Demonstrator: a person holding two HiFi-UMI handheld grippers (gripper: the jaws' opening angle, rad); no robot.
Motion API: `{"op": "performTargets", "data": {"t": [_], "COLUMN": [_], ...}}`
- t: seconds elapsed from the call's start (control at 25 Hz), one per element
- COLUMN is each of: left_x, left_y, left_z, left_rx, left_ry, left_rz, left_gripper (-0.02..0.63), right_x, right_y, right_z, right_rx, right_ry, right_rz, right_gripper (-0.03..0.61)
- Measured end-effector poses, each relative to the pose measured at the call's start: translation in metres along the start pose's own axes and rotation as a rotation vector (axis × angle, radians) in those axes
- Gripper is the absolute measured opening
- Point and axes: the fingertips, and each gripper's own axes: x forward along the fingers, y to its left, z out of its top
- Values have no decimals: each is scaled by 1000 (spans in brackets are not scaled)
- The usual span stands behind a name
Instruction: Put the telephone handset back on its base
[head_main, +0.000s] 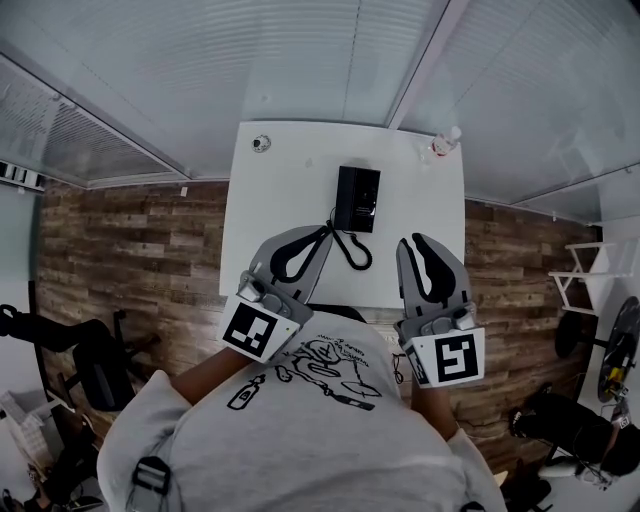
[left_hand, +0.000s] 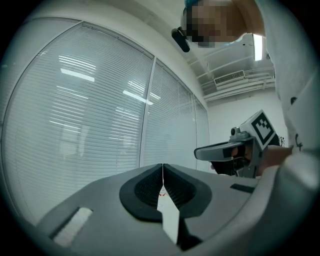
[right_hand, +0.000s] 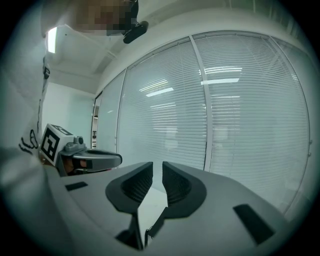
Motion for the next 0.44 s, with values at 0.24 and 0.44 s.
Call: {"op": "performTargets", "data": {"t": [0.24, 0.44], "left_x": [5, 6], "left_y": [-10, -20], "left_z": [-5, -7], "left_rx": [-2, -3], "left_ry": [13, 15], "left_rz": [16, 32], "left_gripper": [4, 3], "right_x": [-7, -17], "right_y": [-13, -21], "right_z": [-3, -5], "right_rx": [13, 6], "right_ry": [-4, -8], "right_rz": [5, 10], "right_gripper": [52, 52]}}
